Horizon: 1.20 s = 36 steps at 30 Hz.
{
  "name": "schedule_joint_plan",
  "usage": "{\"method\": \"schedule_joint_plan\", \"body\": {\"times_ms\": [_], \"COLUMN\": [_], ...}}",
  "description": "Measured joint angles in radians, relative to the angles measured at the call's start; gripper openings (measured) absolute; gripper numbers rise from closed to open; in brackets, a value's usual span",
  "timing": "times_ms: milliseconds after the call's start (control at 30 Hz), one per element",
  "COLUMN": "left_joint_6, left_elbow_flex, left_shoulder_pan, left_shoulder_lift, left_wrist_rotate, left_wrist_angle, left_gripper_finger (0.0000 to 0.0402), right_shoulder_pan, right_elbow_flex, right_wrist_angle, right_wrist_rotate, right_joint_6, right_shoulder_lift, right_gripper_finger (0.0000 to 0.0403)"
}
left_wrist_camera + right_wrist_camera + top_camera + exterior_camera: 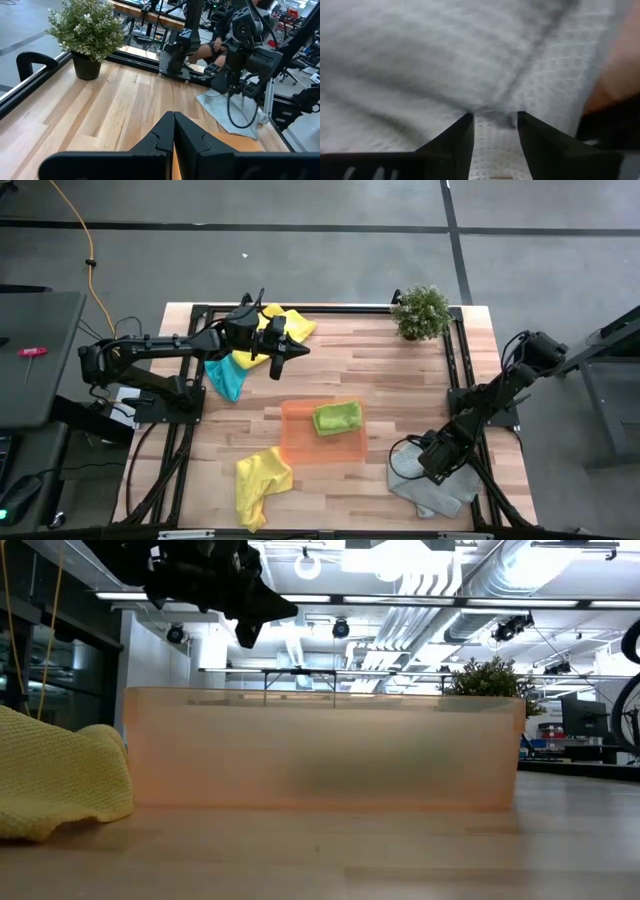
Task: Fold microfiber towels
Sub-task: Fold the gray towel
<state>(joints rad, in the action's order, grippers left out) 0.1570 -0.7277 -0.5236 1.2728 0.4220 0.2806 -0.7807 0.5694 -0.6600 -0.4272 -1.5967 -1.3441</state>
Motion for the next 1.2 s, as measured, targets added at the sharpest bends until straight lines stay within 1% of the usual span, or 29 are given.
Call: {"method": "schedule_joint_plan", "body": {"times_ms": [100, 267, 333, 467, 500, 633, 700, 767, 867, 1000, 1133, 1200], "left_joint_6": [-0.002, -0.005, -0.013, -0.011, -0.011, -0.014, -0.014, -0.015, -0.019, -0.031, -0.085, -0.127], "left_elbow_flex": [0.0, 0.0, 0.0, 0.0, 0.0, 0.0, 0.0, -0.012, -0.053, -0.14, -0.227, -0.258], "left_shoulder_pan": [0.0, -0.001, -0.001, -0.001, -0.001, -0.001, -0.001, -0.001, -0.001, 0.0, 0.0, 0.0], "left_shoulder_lift": [0.0, 0.0, 0.0, 0.0, 0.0, 0.0, 0.0, 0.0, 0.0, 0.0, 0.0, -0.001], "left_wrist_rotate": [-0.02, -0.048, -0.048, -0.048, -0.048, -0.048, -0.048, -0.048, -0.045, -0.017, 0.012, 0.013], "left_wrist_angle": [0.0, 0.0, 0.0, 0.001, 0.003, 0.016, 0.023, 0.023, 0.023, 0.023, 0.02, 0.001], "left_gripper_finger": [0.0, 0.0, 0.0, 0.0, 0.0, 0.0, 0.0, 0.0, 0.0, 0.0, 0.0, 0.0], "right_shoulder_pan": [0.0, 0.0, 0.0, 0.0, 0.001, 0.002, 0.002, 0.012, 0.058, 0.179, 0.339, 0.433], "right_elbow_flex": [-0.012, -0.012, -0.012, 0.02, 0.033, 0.104, 0.145, 0.19, 0.26, 0.362, 0.47, 0.517], "right_wrist_angle": [-0.015, -0.012, -0.013, -0.042, -0.053, -0.1, -0.129, -0.152, -0.198, -0.259, -0.305, -0.302], "right_wrist_rotate": [0.0, 0.0, 0.0, 0.003, 0.003, 0.005, 0.018, 0.054, 0.163, 0.42, 0.719, 0.826], "right_joint_6": [-0.04, -0.048, -0.048, -0.041, -0.031, 0.009, 0.02, 0.027, 0.027, 0.052, 0.191, 0.291], "right_shoulder_lift": [0.0, 0.0, 0.0, 0.009, 0.017, 0.073, 0.111, 0.152, 0.218, 0.3, 0.344, 0.351], "right_gripper_finger": [0.0128, 0.0097, 0.0075, 0.0015, 0.0008, 0.0016, 0.001, 0.0003, 0.0004, 0.0002, 0.0001, 0.0001]}}
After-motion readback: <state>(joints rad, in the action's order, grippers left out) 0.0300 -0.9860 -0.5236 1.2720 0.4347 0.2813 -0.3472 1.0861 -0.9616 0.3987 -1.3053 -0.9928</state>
